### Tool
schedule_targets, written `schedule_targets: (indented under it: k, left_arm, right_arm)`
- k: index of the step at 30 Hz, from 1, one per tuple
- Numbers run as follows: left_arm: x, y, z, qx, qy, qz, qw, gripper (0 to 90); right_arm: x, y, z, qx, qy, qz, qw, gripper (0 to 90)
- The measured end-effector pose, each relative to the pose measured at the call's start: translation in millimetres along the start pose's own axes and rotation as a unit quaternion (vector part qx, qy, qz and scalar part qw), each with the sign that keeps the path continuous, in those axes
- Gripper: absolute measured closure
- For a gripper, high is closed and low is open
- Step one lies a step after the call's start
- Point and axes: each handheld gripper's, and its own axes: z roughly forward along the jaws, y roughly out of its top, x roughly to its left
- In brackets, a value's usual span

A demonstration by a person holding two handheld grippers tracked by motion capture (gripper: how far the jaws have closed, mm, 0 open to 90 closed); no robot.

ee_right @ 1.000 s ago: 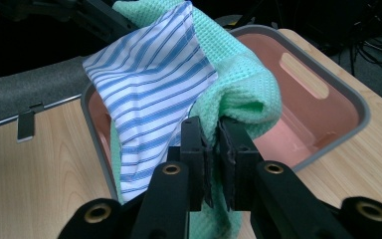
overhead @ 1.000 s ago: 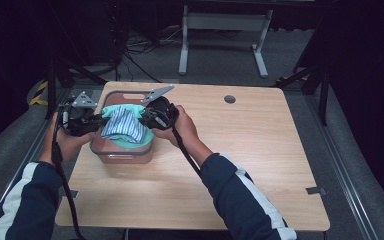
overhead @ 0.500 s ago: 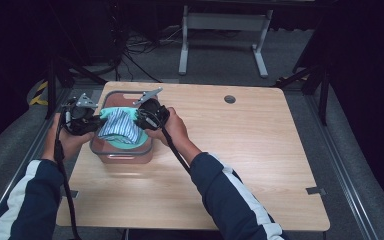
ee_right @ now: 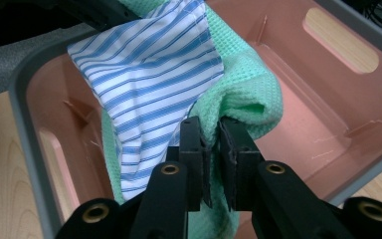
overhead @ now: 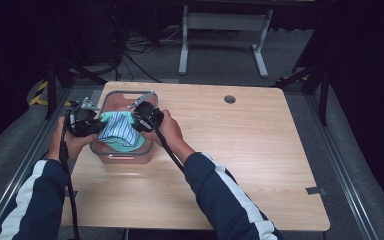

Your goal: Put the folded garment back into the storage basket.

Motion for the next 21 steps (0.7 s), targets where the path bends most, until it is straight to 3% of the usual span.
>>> schedule_targets:
  k: [4,6,9,13,21]
  left_arm:
    - [-0.6,-4.7,4.8,0.001,0.000,-0.003,1.0000,73.6]
    - [-2.6,-7.8,5.0,-0.018,-0.002,-0.007,0.9998,70.2]
    - [-5.8,-10.5,2.5,-0.028,-0.007,-0.001,0.9996,66.0]
    - [-10.8,-10.4,-3.1,-0.042,-0.003,-0.010,0.9990,57.9]
    - [-36.4,-5.6,-20.8,-0.089,-0.005,0.008,0.9960,47.1]
  right_arm:
    - [-2.2,-2.8,5.0,0.009,0.001,0.008,0.9999,76.4]
    - [-3.1,-4.3,5.8,0.012,-0.004,0.006,0.9999,74.2]
    - [-3.9,-6.5,4.5,0.011,-0.004,0.007,0.9999,71.6]
    - [-2.3,-8.4,3.0,0.017,-0.011,-0.004,0.9998,67.3]
    - [-1.9,-16.6,-16.8,0.000,-0.021,-0.025,0.9995,57.5]
